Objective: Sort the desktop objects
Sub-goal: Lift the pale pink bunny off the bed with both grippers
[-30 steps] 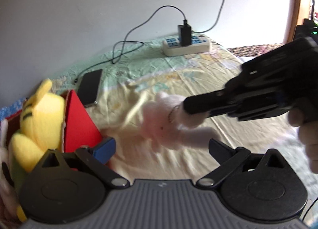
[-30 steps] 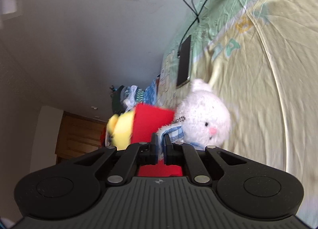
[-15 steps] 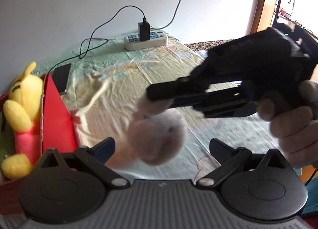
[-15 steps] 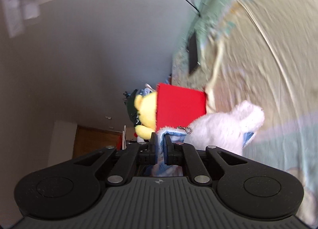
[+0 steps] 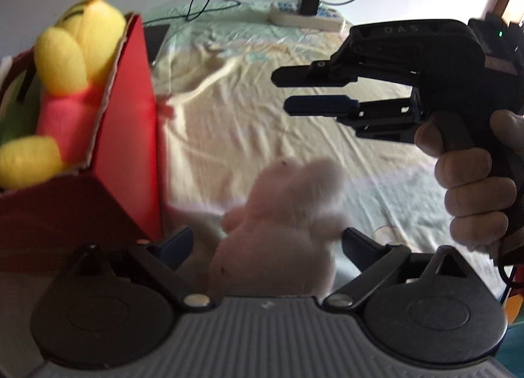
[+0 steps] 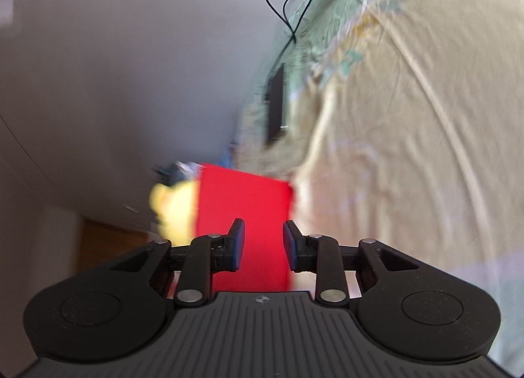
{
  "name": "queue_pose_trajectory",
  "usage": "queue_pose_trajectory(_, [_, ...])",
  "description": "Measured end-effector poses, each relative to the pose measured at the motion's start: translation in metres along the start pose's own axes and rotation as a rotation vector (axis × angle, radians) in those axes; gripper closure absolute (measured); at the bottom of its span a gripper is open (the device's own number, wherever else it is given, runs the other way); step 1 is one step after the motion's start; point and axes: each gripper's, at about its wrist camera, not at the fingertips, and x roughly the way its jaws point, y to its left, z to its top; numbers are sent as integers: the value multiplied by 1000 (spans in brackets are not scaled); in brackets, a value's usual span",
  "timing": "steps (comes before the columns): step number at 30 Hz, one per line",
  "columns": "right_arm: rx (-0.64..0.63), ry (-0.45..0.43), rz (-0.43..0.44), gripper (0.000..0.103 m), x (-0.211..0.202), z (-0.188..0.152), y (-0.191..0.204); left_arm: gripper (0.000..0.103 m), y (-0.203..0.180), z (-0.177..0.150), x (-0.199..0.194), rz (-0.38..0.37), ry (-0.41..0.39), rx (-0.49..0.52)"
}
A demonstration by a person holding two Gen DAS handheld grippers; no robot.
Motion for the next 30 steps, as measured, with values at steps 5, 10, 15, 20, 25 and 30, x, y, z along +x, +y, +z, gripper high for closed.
queue_pose_trajectory(5, [-77, 98, -53, 72, 7, -11, -6, 8, 14, -8, -15, -33, -3, -16])
queue_pose_trajectory(10, [-58, 96, -107, 66, -1, -12, -16, 7, 23, -16, -29, -55, 19, 17])
queue_pose_trajectory(15, [-186, 110, -105, 66, -4, -18, 3, 7, 28, -32, -31, -96, 75, 66])
queue_pose_trajectory(20, [-309, 149, -140, 66, 15, -27, 14, 9, 19, -47, -19, -140, 147, 121])
queue_pose_trajectory(25, [-265, 147, -166, 67, 22, -25, -1, 29, 0, -43, 2, -149, 143, 134])
queue_pose_trajectory(30, [-155, 157, -135, 66, 11, -21, -11, 36, -2, -19, 1, -152, 51, 77])
